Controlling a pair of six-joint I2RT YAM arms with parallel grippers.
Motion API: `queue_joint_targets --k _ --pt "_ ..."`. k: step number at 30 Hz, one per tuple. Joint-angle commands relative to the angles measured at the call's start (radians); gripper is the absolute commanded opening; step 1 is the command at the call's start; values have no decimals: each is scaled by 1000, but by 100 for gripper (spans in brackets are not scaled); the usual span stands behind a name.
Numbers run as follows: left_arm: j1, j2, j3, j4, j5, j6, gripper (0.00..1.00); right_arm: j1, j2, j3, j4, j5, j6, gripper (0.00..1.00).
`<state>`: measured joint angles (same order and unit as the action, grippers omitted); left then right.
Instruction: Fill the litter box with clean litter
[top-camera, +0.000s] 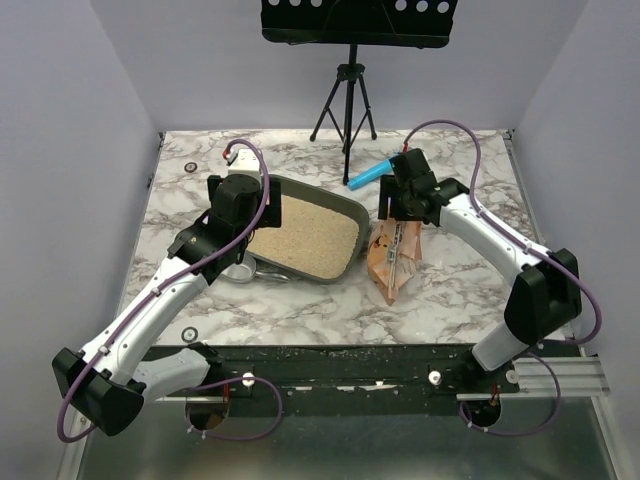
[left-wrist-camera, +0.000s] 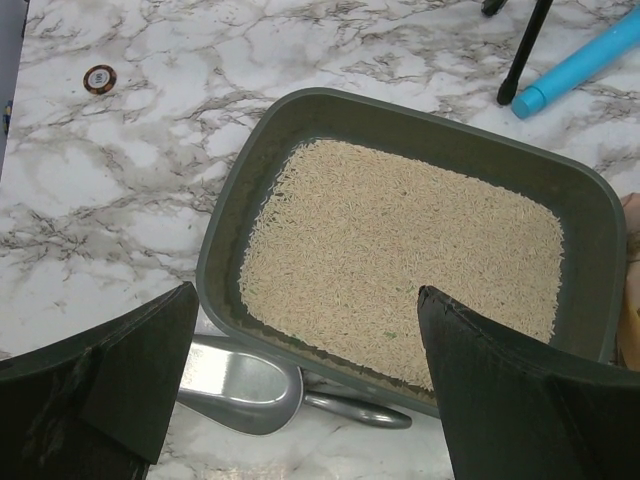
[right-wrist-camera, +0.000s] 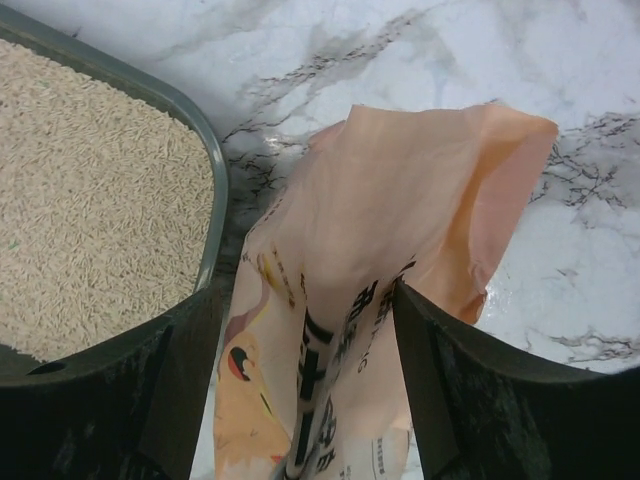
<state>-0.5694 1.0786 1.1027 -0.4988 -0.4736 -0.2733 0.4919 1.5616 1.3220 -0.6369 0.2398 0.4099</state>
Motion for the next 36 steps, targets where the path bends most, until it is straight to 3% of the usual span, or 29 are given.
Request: queue_joint_targets --k 1,8,13,17,18,21,29,36 --pt "5 -16 -14 2 23 -4 99 5 51 62 -14 61 40 73" --pt "6 -20 -18 3 20 -1 99 5 71 80 -14 142 15 68" --pt "5 -22 -20 5 20 -1 99 5 87 92 -15 148 -2 48" --pt "5 -25 -21 6 15 0 99 5 104 95 -21 133 -5 43" --pt "5 -26 -21 6 15 0 99 5 103 95 -20 128 -8 36" --pt "5 -26 -23 8 15 2 99 5 109 100 -21 118 -25 0" --pt "5 -43 -24 6 18 2 99 5 -27 33 6 85 -166 1" --pt "5 -57 -26 13 27 2 99 34 -196 -43 8 -46 -316 1"
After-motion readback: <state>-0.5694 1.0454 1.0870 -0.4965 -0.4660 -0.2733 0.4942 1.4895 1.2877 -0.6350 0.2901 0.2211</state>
